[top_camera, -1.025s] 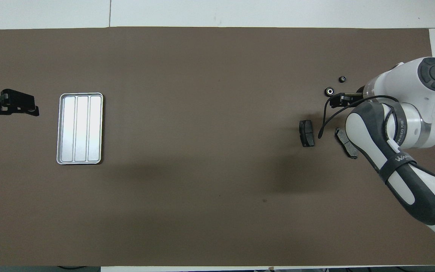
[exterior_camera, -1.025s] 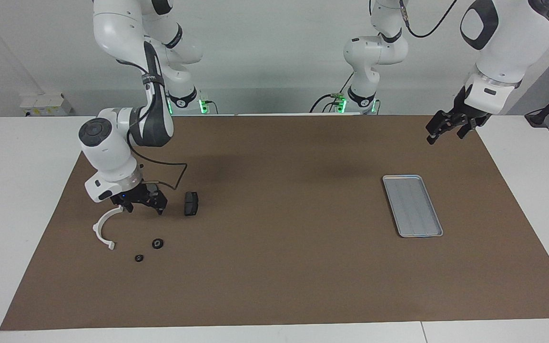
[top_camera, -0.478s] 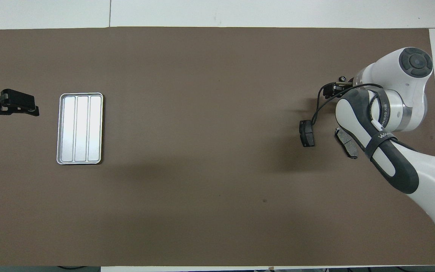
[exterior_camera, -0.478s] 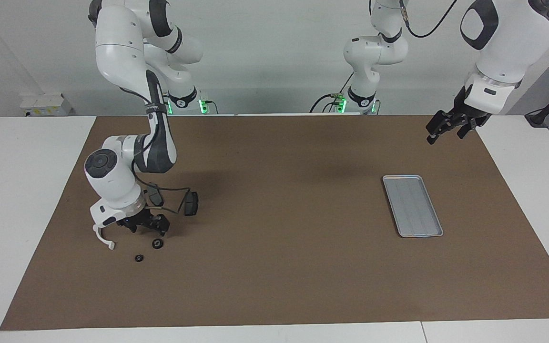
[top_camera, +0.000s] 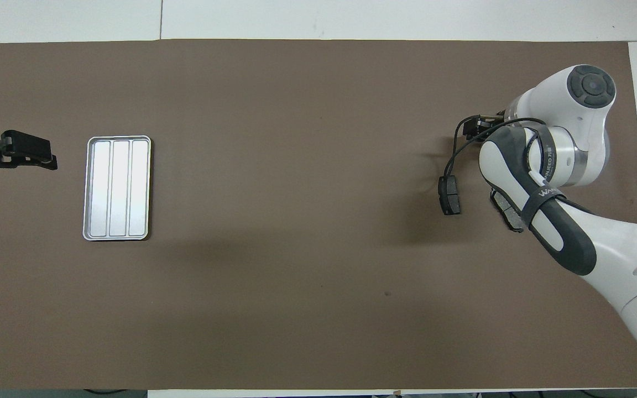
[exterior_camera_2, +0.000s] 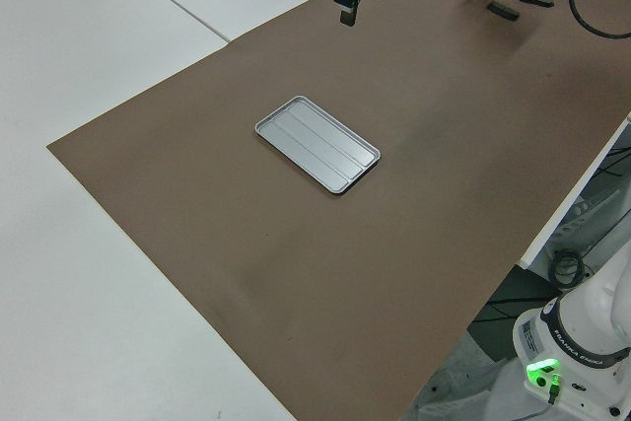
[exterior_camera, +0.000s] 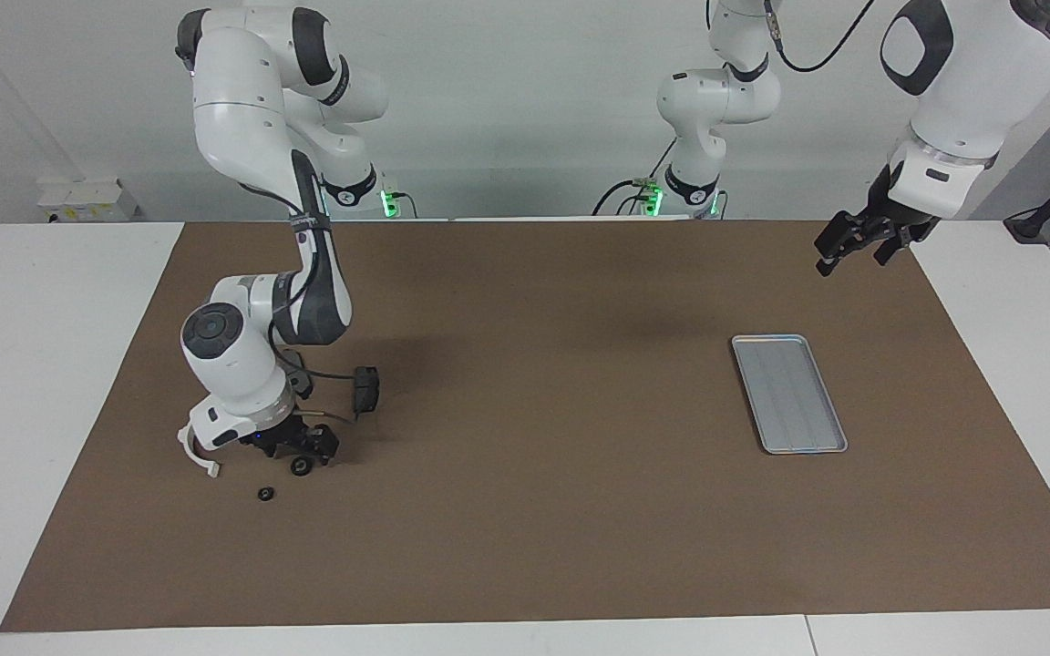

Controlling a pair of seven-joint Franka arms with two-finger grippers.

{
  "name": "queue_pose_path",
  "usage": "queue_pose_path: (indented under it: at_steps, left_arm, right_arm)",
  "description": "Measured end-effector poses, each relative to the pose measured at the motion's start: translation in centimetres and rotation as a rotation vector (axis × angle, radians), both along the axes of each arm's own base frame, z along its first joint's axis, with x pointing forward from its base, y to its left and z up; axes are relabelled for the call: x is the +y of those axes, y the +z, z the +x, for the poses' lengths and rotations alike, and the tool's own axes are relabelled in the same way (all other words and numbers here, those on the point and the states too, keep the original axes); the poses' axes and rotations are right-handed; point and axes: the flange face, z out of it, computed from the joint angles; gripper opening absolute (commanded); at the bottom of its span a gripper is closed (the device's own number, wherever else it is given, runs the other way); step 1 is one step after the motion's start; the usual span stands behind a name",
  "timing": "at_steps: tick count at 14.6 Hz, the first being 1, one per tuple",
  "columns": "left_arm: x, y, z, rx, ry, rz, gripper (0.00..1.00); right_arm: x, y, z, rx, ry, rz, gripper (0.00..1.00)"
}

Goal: Pick bearing gear from pile to tray
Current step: 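Reach the right gripper to the black bearing gears farthest from the robot, then grasp one black bearing gear with the right gripper and lift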

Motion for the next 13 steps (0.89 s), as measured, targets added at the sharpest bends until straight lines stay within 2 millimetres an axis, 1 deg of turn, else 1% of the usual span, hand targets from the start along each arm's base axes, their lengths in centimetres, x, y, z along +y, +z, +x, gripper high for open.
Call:
queue_pose_path:
  at_steps: [3, 7, 9, 10, 13]
  left_arm:
    - [0.0, 0.0, 0.0, 0.000, 0.000, 0.000, 1.00]
    - [0.0, 0.0, 0.0, 0.000, 0.000, 0.000, 1.00]
    - [0.0, 0.0, 0.0, 0.000, 0.000, 0.000, 1.00]
    - [0.0, 0.0, 0.0, 0.000, 0.000, 0.000, 1.00]
    - [0.0, 0.0, 0.0, 0.000, 0.000, 0.000, 1.00]
  right_arm:
    - [-0.1, -0.5, 0.0, 0.006, 0.006, -0.010, 0.99]
    - [-0.1, -0.3, 0.1, 0.002, 0.000, -0.010, 0.86]
    - [-0.1, -0.2, 0.2, -0.001, -0.001, -0.010, 0.83]
    - [-0.1, 0.1, 0.4, -0.007, -0.001, -0.010, 0.77]
    - [-0.1, 0.7, 1.2, -0.026, -0.003, -0.010, 0.74]
